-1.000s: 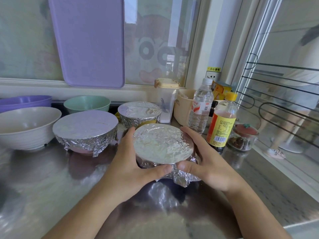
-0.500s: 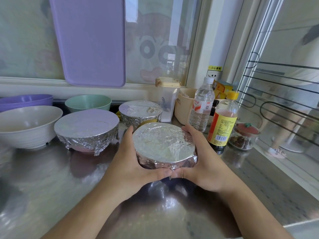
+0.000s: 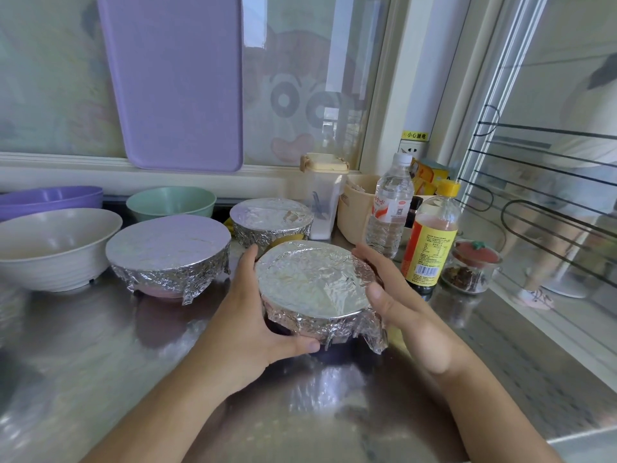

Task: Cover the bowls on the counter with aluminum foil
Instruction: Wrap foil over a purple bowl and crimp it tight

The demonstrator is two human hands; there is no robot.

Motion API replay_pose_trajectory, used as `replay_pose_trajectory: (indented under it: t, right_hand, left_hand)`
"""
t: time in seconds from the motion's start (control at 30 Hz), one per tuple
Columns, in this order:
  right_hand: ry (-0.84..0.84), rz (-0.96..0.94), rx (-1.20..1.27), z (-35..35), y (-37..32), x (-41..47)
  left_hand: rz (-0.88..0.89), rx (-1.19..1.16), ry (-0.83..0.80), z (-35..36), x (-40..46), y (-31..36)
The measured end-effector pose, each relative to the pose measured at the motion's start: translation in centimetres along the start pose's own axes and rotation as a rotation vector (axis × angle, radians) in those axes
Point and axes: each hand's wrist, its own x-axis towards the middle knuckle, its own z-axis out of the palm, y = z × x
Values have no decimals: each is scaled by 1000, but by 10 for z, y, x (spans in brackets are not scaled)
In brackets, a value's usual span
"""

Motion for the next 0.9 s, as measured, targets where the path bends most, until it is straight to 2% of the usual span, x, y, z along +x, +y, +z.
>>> replay_pose_trajectory:
  t: [0.27, 0.37, 0.47, 0.6, 0.8, 0.9]
  right_hand:
    - [124, -5, -13, -3, -1, 2]
    - [58, 8, 7, 1, 1, 5]
    - [-28, 41, 38, 6, 0, 6]
    - [13, 27, -50, 4, 2, 6]
    - [13, -17, -183, -1, -2, 5]
    - [-14, -10, -192, -3, 1, 3]
  left_hand:
    - [-106, -83, -58, -15, -1, 0]
    - [-86, -152, -94, -18, -4, 7]
    - [-77, -198, -52, -12, -5, 16]
    - [1, -185, 43, -1, -5, 23]
    - [10, -108, 23, -4, -2, 15]
    - [-47, -107, 9, -8, -4, 15]
